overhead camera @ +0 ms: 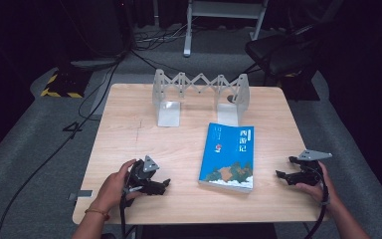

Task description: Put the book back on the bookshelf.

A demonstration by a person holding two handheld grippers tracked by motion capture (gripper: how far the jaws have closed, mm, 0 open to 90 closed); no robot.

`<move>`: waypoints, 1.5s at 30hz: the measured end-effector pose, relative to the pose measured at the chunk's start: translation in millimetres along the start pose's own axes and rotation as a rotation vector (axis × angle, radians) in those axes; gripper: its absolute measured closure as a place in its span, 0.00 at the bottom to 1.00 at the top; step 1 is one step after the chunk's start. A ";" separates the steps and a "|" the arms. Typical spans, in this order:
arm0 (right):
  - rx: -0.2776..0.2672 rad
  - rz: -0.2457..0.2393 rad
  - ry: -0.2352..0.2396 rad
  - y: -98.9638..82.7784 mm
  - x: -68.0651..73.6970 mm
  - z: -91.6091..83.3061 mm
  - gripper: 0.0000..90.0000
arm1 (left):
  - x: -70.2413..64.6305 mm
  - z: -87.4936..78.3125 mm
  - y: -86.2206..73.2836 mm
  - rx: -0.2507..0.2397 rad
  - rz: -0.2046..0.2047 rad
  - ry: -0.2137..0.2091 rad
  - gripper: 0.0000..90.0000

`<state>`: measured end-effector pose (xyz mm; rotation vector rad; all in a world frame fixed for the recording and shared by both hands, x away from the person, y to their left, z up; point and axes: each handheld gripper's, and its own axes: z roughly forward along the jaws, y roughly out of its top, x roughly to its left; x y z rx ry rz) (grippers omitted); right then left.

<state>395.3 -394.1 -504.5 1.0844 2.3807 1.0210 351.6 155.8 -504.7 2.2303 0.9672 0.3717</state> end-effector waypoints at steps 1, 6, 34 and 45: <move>0.001 0.002 -0.003 0.2 0.5 0.2 0.12 | -0.1 3.9 3.5 0.009 0.008 -0.023 0.07; 0.004 0.009 -0.012 2.8 2.4 2.6 0.11 | 1.0 14.8 15.0 0.021 0.054 -0.057 0.00; 0.071 -0.190 0.166 84.0 12.7 47.7 0.29 | -9.1 12.2 12.2 0.024 0.046 -0.057 0.00; 0.111 -0.285 0.204 78.9 31.3 53.4 0.31 | -6.7 9.7 9.2 0.021 0.068 -0.076 0.01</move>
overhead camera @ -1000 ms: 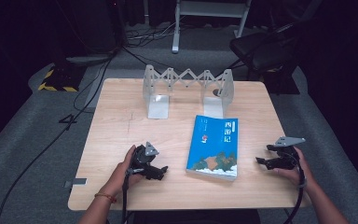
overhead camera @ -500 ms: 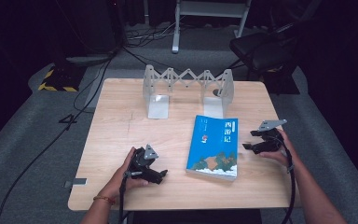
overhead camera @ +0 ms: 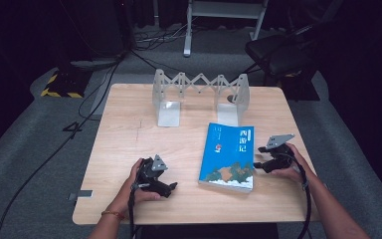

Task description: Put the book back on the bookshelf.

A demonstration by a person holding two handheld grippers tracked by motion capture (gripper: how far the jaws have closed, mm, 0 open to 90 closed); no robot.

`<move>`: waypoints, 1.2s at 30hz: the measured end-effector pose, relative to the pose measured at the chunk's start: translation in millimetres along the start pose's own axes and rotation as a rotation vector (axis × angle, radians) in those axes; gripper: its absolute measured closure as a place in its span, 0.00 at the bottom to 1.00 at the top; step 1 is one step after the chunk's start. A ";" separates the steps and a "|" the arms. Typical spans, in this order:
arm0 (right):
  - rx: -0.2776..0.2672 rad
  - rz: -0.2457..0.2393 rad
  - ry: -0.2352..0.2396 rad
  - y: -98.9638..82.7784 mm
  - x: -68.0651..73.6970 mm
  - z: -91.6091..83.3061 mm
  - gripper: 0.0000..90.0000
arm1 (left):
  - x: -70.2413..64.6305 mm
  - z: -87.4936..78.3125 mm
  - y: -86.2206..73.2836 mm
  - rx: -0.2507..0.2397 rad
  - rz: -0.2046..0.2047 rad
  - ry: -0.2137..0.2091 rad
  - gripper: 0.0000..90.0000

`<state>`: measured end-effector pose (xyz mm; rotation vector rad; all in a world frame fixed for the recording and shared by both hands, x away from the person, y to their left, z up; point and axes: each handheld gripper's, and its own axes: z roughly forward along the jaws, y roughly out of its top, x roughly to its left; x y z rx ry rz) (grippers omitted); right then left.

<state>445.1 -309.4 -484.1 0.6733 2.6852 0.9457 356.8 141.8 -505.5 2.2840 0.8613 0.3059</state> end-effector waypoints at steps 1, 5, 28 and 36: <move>0.000 0.004 0.009 -0.4 0.2 0.2 0.30 | -0.1 -0.1 -0.2 0.000 -0.002 -0.001 0.01; 0.003 -0.008 -0.004 0.6 2.6 -0.6 0.31 | -0.1 -0.1 -0.2 0.000 -0.002 -0.001 0.01; -0.037 -0.025 0.029 2.4 6.3 -7.3 0.35 | 0.3 -0.1 -0.1 0.001 0.001 -0.003 0.01; -0.111 -0.010 0.032 10.5 9.6 -13.0 0.38 | 0.3 -0.6 -0.4 0.002 0.002 -0.003 0.01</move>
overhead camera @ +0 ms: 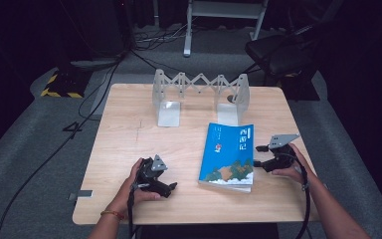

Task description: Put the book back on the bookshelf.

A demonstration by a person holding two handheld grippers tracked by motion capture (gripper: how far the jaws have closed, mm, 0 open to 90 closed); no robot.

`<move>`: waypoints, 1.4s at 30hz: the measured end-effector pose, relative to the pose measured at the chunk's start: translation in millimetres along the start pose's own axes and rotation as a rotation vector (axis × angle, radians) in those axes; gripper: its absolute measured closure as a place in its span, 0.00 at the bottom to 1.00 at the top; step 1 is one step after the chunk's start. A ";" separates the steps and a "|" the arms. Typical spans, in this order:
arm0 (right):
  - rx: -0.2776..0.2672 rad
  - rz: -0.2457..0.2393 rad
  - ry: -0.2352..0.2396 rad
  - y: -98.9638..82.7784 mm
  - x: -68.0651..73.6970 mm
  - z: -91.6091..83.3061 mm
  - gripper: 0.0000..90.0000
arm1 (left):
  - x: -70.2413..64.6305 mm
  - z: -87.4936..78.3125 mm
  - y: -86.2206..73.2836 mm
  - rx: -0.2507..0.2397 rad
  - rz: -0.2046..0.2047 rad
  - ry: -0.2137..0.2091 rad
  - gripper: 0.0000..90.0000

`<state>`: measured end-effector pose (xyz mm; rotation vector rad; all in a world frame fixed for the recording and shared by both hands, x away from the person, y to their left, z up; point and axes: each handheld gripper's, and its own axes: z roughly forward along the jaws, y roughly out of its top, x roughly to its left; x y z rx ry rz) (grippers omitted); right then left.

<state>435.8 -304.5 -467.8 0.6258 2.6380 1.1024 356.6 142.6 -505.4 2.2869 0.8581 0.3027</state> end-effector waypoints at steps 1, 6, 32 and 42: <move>-0.003 0.001 0.003 1.4 0.6 0.9 0.39 | -0.1 -0.2 0.0 0.001 -0.001 0.001 0.01; -0.012 0.006 0.007 5.7 2.5 2.2 0.41 | 0.1 -2.3 0.2 0.008 0.004 -0.001 0.03; -0.093 0.014 0.104 26.9 42.8 -3.9 0.40 | -102.6 23.9 87.8 -0.115 0.245 -0.143 0.20; -0.127 0.035 0.086 35.9 47.0 -3.6 0.40 | -121.6 52.3 101.5 -0.132 0.246 -0.088 0.20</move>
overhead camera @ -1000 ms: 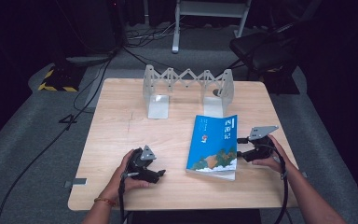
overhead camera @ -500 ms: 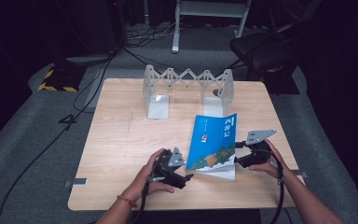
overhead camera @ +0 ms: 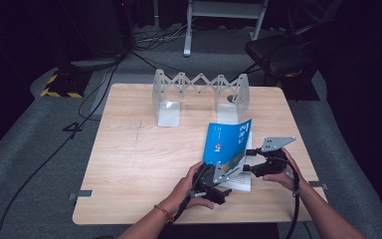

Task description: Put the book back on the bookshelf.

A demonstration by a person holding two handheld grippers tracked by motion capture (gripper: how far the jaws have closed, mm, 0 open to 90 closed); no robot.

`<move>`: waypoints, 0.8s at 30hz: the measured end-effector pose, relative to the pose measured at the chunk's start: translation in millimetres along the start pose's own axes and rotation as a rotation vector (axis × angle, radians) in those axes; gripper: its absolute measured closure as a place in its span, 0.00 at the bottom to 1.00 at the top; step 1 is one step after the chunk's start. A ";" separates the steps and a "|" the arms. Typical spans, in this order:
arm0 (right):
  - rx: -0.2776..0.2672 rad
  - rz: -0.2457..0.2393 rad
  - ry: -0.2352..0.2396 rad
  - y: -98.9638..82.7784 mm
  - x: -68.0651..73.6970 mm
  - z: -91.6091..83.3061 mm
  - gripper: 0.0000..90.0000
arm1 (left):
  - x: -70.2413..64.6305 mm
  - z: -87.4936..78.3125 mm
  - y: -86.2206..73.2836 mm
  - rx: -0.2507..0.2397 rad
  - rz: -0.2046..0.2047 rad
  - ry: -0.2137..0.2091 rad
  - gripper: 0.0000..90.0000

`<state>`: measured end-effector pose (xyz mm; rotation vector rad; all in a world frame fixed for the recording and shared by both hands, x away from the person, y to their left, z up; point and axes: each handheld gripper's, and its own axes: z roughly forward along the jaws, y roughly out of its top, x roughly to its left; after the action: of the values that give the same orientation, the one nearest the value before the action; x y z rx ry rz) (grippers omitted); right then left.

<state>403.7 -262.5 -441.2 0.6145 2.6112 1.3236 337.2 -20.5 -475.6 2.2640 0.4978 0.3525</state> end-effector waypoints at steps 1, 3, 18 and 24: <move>-0.003 0.002 0.000 0.5 -0.1 0.3 0.40 | 0.3 2.0 0.3 0.001 -0.010 0.017 0.20; -0.005 0.002 -0.003 1.1 0.1 0.7 0.40 | 0.7 4.6 -0.3 0.002 -0.015 0.043 0.20; -0.037 0.015 -0.015 1.6 -1.8 2.7 0.40 | 11.2 -8.3 -4.7 -0.082 -0.008 0.088 0.69; -0.042 0.021 -0.005 -1.4 -3.8 0.3 0.40 | 20.4 -18.5 -4.9 -0.105 -0.032 0.066 0.82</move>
<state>406.9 -264.7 -442.6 0.6399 2.5730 1.3768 346.7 3.6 -465.1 2.1467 0.5363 0.4286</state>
